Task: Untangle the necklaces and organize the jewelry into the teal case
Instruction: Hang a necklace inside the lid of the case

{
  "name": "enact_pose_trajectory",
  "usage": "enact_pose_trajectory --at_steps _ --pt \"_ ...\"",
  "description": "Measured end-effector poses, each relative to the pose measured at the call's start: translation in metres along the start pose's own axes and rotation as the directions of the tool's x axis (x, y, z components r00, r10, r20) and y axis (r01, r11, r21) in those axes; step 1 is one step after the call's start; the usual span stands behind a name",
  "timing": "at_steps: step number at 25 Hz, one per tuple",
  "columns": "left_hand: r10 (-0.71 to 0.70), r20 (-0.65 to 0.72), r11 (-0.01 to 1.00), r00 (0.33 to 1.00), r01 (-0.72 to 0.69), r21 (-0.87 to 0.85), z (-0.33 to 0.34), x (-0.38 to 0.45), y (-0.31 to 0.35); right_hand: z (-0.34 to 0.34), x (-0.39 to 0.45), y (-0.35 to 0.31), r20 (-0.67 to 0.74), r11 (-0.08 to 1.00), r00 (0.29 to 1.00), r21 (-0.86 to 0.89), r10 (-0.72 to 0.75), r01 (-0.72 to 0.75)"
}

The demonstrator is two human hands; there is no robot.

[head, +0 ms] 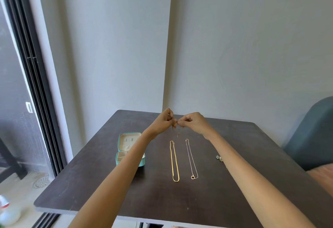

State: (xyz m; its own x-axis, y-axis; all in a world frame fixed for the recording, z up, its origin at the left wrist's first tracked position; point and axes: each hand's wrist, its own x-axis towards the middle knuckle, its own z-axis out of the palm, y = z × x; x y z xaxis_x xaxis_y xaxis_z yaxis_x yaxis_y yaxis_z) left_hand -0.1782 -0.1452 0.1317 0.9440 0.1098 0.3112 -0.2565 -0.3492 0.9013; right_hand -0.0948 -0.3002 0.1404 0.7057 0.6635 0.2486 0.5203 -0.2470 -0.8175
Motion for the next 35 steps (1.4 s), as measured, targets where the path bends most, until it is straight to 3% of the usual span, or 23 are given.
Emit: enact_pose_trajectory --at_steps 3,7,10,12,14,16,19,21,23,25,31,35 --pt "-0.003 -0.001 1.0 1.0 0.003 0.003 -0.003 -0.004 -0.003 0.005 0.001 -0.003 0.009 0.996 1.0 -0.086 -0.004 0.004" --pt "-0.044 -0.043 0.998 0.998 0.041 -0.054 -0.012 -0.011 -0.006 0.009 0.0 -0.004 0.0 0.998 1.0 -0.057 0.015 -0.015" --pt "-0.121 -0.146 0.993 0.982 0.121 -0.007 -0.025 -0.019 -0.018 0.012 0.0 -0.003 -0.006 0.999 0.999 0.014 0.034 -0.034" --pt "-0.184 -0.287 0.97 0.94 0.221 0.099 -0.04 -0.024 -0.034 0.014 0.001 -0.002 0.003 0.997 0.999 0.05 0.05 -0.05" --pt "-0.254 -0.448 0.872 0.857 0.403 0.278 -0.062 -0.032 -0.054 0.015 0.002 0.0 -0.005 0.995 0.998 0.073 0.067 -0.067" --pt "-0.326 -0.573 0.674 0.752 0.61 0.416 -0.083 -0.043 -0.075 0.017 0.003 0.002 -0.023 0.992 0.996 0.095 0.081 -0.079" --pt "-0.433 -0.666 0.467 0.607 0.783 0.411 -0.108 -0.061 -0.103 0.022 0.006 0.004 -0.034 0.988 0.995 0.125 0.093 -0.088" --pt "-0.539 -0.612 0.501 0.579 0.804 0.32 -0.117 -0.066 -0.114 0.026 0.006 0.006 -0.037 0.987 0.995 0.133 0.095 -0.09" --pt "-0.637 -0.513 0.62 0.575 0.778 0.102 -0.118 -0.069 -0.115 0.029 0.008 0.008 -0.038 0.985 0.995 0.147 0.094 -0.088" --pt "-0.658 -0.481 0.675 0.58 0.737 -0.033 -0.119 -0.072 -0.117 0.032 0.01 0.009 -0.041 0.983 0.995 0.16 0.093 -0.085" --pt "-0.725 -0.313 0.67 0.613 0.734 -0.113 -0.125 -0.077 -0.119 0.045 0.011 0.012 -0.029 0.979 0.997 0.194 0.065 -0.058" --pt "-0.734 -0.164 0.673 0.659 0.676 -0.299 -0.124 -0.087 -0.119 0.053 0.011 0.009 -0.023 0.98 0.999 0.196 0.04 -0.035"
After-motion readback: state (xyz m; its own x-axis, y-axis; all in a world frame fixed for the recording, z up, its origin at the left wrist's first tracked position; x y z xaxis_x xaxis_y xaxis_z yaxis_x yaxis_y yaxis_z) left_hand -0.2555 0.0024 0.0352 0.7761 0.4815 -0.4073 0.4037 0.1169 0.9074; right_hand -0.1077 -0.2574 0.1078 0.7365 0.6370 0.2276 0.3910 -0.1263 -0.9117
